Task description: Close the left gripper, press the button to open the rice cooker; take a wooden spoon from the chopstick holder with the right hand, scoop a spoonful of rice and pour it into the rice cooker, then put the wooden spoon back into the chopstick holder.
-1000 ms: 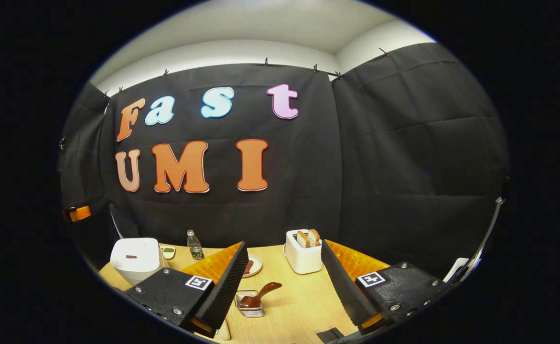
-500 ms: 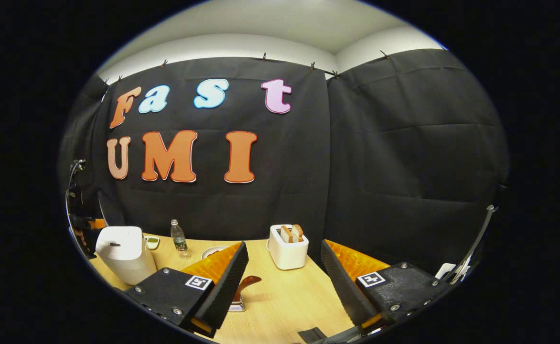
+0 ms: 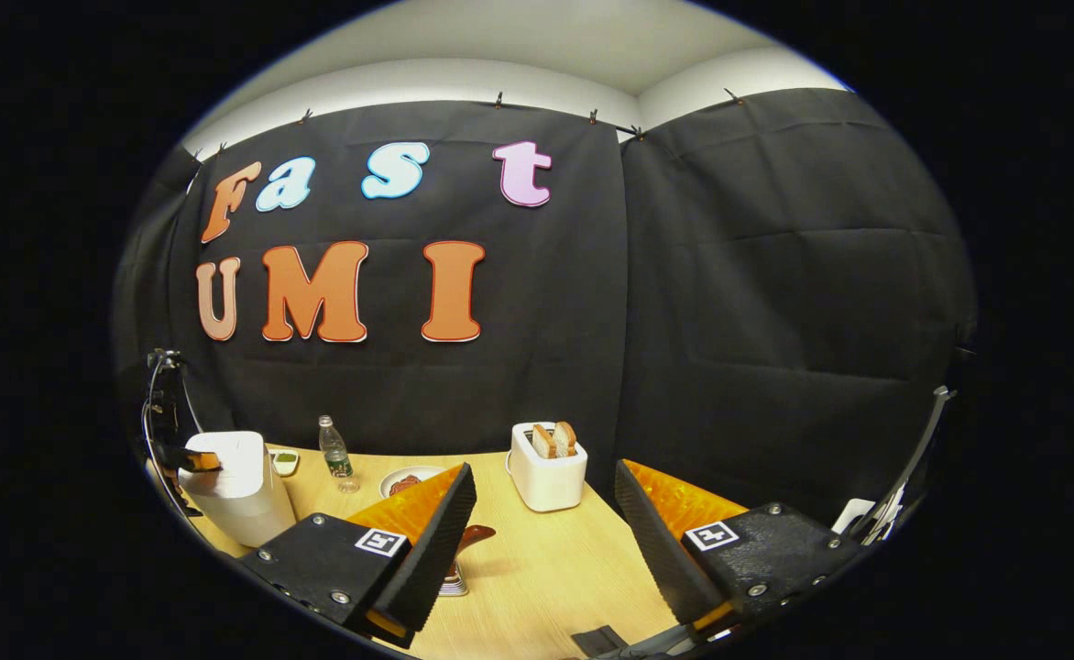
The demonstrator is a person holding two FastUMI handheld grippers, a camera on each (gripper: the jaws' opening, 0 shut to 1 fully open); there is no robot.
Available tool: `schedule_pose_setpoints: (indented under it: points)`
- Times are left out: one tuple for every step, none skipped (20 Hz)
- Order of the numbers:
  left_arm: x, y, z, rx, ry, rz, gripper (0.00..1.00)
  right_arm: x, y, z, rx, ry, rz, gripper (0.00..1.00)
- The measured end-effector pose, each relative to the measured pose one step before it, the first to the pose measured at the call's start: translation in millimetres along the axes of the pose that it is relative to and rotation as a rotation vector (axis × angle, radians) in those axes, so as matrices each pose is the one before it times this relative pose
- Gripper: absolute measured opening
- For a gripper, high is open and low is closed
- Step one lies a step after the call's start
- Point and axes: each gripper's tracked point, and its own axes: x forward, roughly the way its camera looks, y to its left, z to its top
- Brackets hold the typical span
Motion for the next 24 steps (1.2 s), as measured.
schedule_pose_setpoints:
  points:
    - [-2.99, 0.05, -4.87, 0.01226, 0.01329, 0.01514, 0.06, 1.20, 1.49, -1.81, 0.00563, 0.00753, 0.00334, 0.95]
    - [0.56, 0.58, 0.53, 0.01618, 0.00557, 0.01300, 0.06, 1.30, 2.94, -2.03, 0.00929, 0.00563, 0.00665, 0.95]
    - [0.73, 0.39, -2.43, 0.00220, 0.01522, 0.01221, 0.06, 0.86, 4.25, -0.69, 0.00998, 0.00274, 0.00625, 0.95]
    - [-0.08, -0.19, 0.89, -0.00750, -0.00176, 0.00502, 0.06, 0.11, 2.81, -1.21, 0.00757, 0.00145, 0.00498, 0.95]
    - [0.80, 1.00, 0.93, -0.01661, 0.00275, -0.00469, 0.07, 0.87, 2.28, -2.73, 0.00269, 0.00217, 0.00724, 0.95]
    - [-0.87, -0.24, -0.52, -0.01422, -0.00134, -0.01523, 0.07, -0.44, 2.55, -2.88, -0.00454, 0.00574, 0.00572, 0.95]
    - [-0.11, -0.30, -0.51, -0.01432, 0.00264, -0.02114, 0.07, 0.86, 0.06, -4.29, -0.00755, 0.00797, 0.00043, 0.95]
    - [-0.37, -0.23, -0.34, -0.01388, 0.00838, -0.01366, 0.07, -0.38, -2.30, -1.63, -0.00352, 0.00471, -0.00496, 0.95]
    - [-0.31, 1.31, -1.22, -0.00259, 0.00236, -0.00517, 0.07, -1.39, -2.25, 0.13, 0.00350, 0.00190, -0.00140, 0.95]
    - [-0.63, -0.11, -0.50, 0.00943, 0.00809, 0.00137, 0.07, -1.12, -0.39, -0.68, 0.00806, 0.00090, 0.00135, 0.95]
    - [0.23, 1.28, -0.73, 0.01286, 0.00097, 0.00248, 0.07, -0.41, 0.04, -3.36, 0.00746, 0.00640, -0.00011, 0.95]
    - [-0.83, 1.08, -0.05, -0.00330, 0.00254, 0.00352, 0.07, 0.80, -0.94, -4.33, 0.00228, 0.00894, -0.00180, 0.95]
    - [0.28, -0.27, 2.72, -0.00843, -0.00556, 0.00156, 0.07, 0.87, -0.09, -2.24, 0.00086, 0.00639, -0.00140, 0.95]
    - [-0.47, -0.49, 2.73, -0.00348, -0.00561, 0.00198, 0.07, 0.05, 1.84, -1.36, 0.00305, 0.00474, 0.00435, 0.95]
    - [0.12, -0.39, 2.19, 0.00982, -0.00800, -0.00186, 0.07, 0.34, 2.77, -1.11, 0.00184, 0.00733, 0.00988, 0.95]
    - [-1.61, 0.23, 0.70, 0.00811, 0.00255, 0.00203, 0.06, 1.00, 1.11, -0.07, -0.00151, 0.00220, 0.00356, 0.95]
    - [-2.11, 2.33, 0.36, 0.00306, 0.00146, 0.01486, 0.06, 0.65, -0.14, 3.10, -0.00293, -0.00594, -0.00097, 0.95]
    - [-3.36, 1.10, 1.14, -0.00858, 0.00914, 0.01189, 0.06, 0.12, -0.85, 3.77, -0.00239, -0.00946, -0.00055, 0.95]
    - [-5.52, -3.17, 2.56, -0.02079, -0.00288, -0.00955, 0.06, 0.18, 0.13, 2.88, -0.00199, -0.00895, -0.00003, 0.95]
    - [-6.13, -3.05, 4.52, -0.02491, -0.00845, -0.01024, 0.05, -0.18, 1.23, 0.98, -0.00164, -0.00502, 0.00316, 0.95]
    - [-4.37, -1.36, 7.42, -0.01490, -0.01808, -0.00492, 0.05, 0.31, 1.44, 0.32, -0.00207, -0.00073, 0.00374, 0.95]
    - [-3.47, -1.31, 11.37, 0.00154, -0.02918, -0.01141, 0.06, 0.97, 0.49, -0.16, -0.00229, -0.00157, 0.00293, 0.95]
    - [3.36, 1.32, 2.85, 0.01165, -0.00106, 0.00283, 0.05, 1.16, 0.88, -0.07, 0.00091, 0.00062, 0.00194, 0.95]
    - [3.02, -1.39, -14.76, -0.00261, 0.05754, -0.00858, 0.05, 0.65, 1.61, -0.17, 0.00535, 0.00259, 0.00475, 0.95]
